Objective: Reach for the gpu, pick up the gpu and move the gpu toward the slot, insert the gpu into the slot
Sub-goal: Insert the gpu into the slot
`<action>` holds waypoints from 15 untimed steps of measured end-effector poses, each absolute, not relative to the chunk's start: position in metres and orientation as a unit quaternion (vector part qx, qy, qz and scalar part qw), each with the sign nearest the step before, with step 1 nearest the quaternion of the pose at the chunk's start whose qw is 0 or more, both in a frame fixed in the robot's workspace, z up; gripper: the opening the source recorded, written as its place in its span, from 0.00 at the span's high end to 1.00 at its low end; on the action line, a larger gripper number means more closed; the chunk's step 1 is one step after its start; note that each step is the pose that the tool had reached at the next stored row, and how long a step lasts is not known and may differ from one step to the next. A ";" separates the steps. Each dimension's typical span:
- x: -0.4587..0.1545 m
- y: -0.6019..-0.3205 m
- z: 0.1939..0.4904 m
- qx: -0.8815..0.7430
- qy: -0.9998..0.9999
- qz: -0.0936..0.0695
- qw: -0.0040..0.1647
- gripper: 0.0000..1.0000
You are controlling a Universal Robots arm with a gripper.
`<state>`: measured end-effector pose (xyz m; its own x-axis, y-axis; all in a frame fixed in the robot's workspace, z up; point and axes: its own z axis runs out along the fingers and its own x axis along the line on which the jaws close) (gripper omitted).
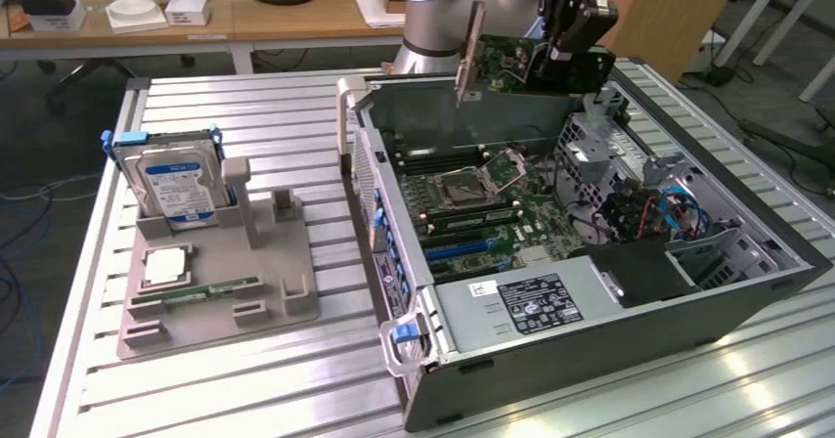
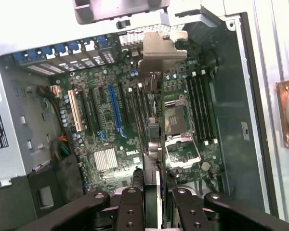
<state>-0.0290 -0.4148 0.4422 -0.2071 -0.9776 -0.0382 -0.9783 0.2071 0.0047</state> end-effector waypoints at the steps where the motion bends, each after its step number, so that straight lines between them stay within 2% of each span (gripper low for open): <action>1: -0.029 -0.415 0.442 -0.634 0.773 0.014 0.014 0.73; 15: -0.029 -0.415 0.436 -0.676 0.737 0.010 0.018 0.73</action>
<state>-0.0290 -0.4153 0.4364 -0.0853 -0.9956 -0.0393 -0.9963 0.0857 -0.0102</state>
